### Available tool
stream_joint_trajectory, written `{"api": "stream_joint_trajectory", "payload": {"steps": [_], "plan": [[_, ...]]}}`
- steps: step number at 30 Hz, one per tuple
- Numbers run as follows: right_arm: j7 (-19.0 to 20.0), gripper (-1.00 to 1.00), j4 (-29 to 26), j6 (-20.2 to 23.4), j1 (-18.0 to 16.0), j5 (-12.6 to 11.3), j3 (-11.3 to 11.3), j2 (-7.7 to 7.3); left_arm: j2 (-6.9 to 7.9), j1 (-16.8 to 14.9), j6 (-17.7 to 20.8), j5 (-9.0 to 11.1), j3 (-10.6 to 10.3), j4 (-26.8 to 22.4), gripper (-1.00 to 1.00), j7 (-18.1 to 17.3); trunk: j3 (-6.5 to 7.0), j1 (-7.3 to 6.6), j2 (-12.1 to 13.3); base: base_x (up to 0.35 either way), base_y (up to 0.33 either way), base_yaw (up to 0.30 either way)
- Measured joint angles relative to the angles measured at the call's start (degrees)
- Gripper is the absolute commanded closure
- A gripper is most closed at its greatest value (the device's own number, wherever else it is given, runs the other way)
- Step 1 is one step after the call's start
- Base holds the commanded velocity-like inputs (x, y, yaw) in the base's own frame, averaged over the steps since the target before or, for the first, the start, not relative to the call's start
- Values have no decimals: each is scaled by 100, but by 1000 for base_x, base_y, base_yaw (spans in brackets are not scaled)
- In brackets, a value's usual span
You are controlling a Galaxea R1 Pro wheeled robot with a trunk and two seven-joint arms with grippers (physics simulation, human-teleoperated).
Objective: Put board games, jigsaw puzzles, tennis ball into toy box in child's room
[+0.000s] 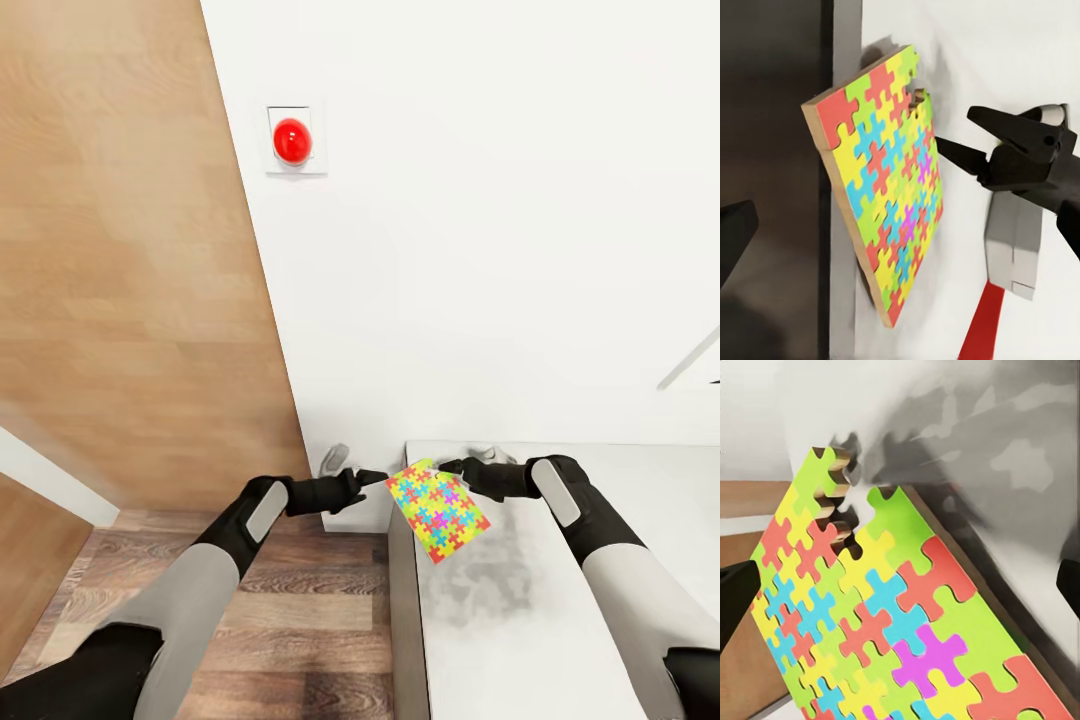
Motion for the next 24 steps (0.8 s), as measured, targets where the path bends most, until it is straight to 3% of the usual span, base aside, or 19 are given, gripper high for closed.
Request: {"api": "stream_joint_trajectory", "payload": {"steps": [24], "plan": [[-4, -100, 20, -8, -23, 50, -3, 4, 44, 5, -87, 16, -103, 78, -100, -137, 0, 1, 0, 0, 0, 0]]}}
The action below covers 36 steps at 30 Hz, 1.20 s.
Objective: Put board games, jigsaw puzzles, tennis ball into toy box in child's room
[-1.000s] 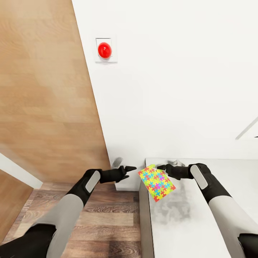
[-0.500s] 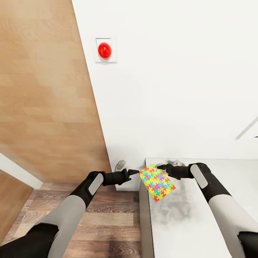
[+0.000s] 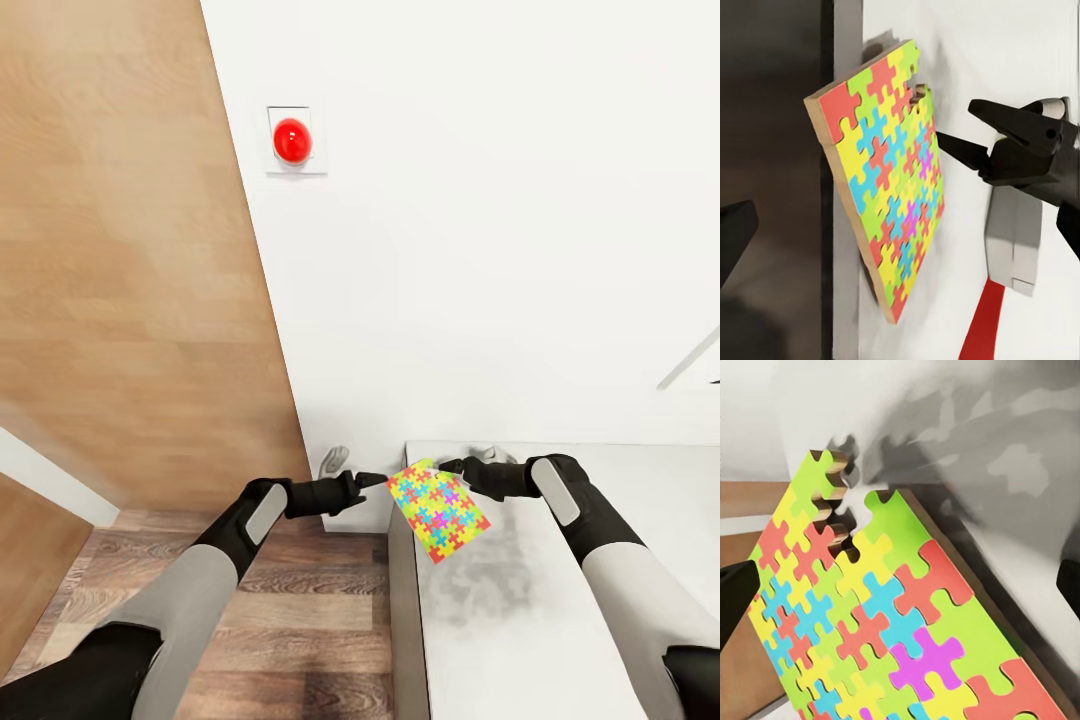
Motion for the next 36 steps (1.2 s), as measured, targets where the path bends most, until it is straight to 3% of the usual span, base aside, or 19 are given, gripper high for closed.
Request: {"api": "stream_joint_trajectory", "payload": {"steps": [7, 15, 27, 36], "plan": [[-1, -100, 6, 1, 0, -28, -2, -7, 141, 0, 38, -20, 5, -23, -100, -361, 0, 0, 0, 0, 0, 0], [20, -100, 16, 0, 0, -40, -1, -17, 473, 0, 60, -16, 20, -35, -100, -504, 0, 1, 1, 0, 0, 0], [274, -100, -122, -15, 11, 81, 6, -65, 532, -1, 63, -14, 23, -42, -100, -521, -1, 1, 3, 0, 0, 0], [332, -100, -1075, 173, 119, 49, -24, -91, 534, -1, 64, -17, 24, -49, -100, -521, -1, 1, 3, 0, 0, 0]]}}
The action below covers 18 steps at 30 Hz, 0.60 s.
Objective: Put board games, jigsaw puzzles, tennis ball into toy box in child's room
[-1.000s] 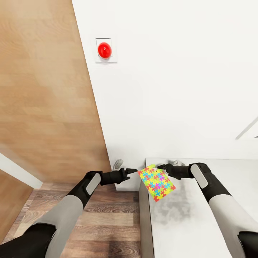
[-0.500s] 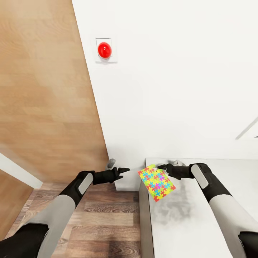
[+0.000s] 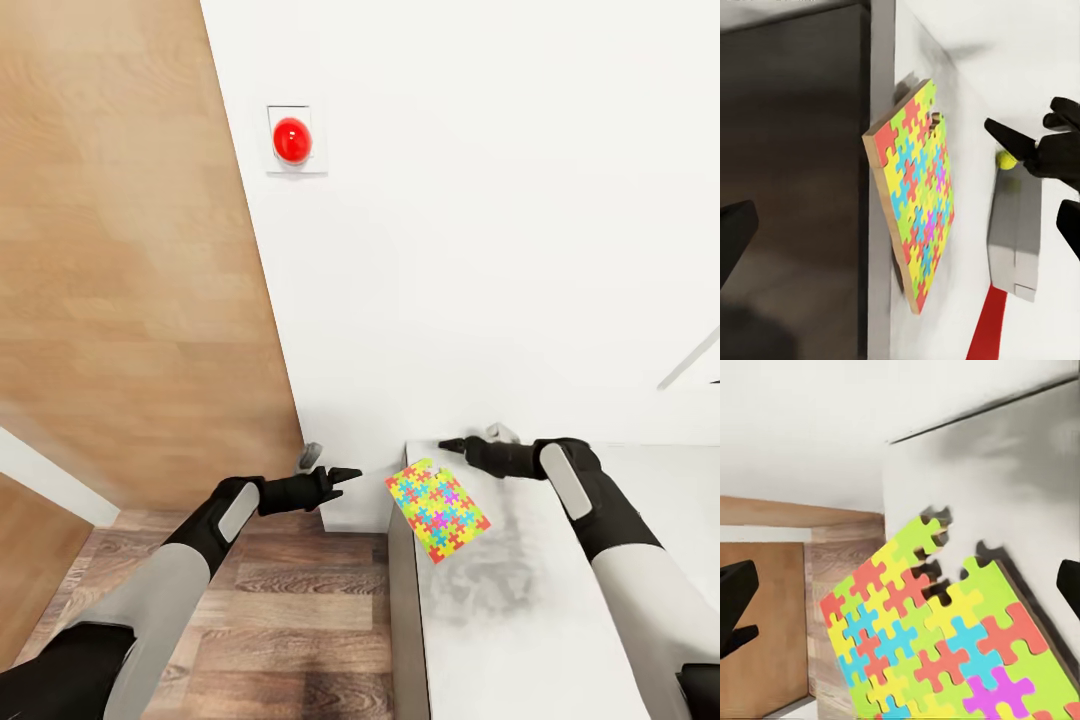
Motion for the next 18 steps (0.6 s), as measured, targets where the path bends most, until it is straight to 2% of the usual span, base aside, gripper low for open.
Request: {"api": "stream_joint_trajectory", "payload": {"steps": [11, 16, 18], "plan": [[-4, -100, -683, 506, 71, -66, -146, -21, 7, 0, 1, -5, -2, -2, -100, 0, 0, 0, 0, 0, 0, 0], [45, -100, -894, 542, 164, -89, -271, -121, 9, 0, -4, -6, 0, -2, -100, 0, 0, 0, 0, 0, 0, 0], [203, -100, -1010, 542, 250, -97, -311, -185, 9, 0, -6, -5, 0, -2, -100, 1, 1, 0, 0, 0, 0, -12]]}}
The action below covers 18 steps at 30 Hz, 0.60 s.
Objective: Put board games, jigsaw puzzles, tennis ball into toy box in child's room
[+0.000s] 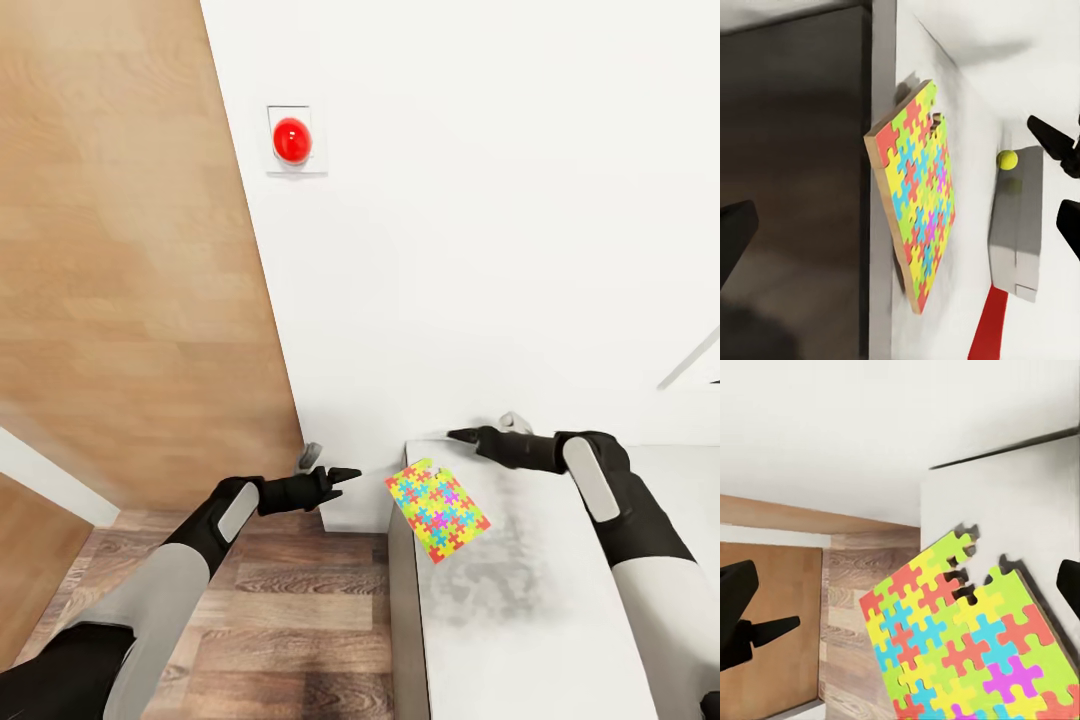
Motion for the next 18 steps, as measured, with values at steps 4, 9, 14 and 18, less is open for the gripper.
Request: {"api": "stream_joint_trajectory", "payload": {"steps": [4, 9, 14, 18], "plan": [[470, -100, -139, 1, 165, -2, -29, -109, -2, 0, -1, 5, -5, 0, -100, 4, 16, 0, 0, 0, 0, -46], [1219, -100, -363, 0, 414, 9, -74, -236, -2, 0, -6, 5, -10, 0, -100, 1, 48, 0, 0, 0, 0, -72], [2465, -100, -771, -118, 799, 36, -388, -344, -6, 0, -24, 7, -31, 0, -100, -1, 88, 0, 0, 0, 0, -87], [3169, -100, -995, -440, 1166, 54, -687, -361, -17, 0, -36, 7, -33, 0, -100, -1, 121, 0, 0, 0, 0, -91]]}}
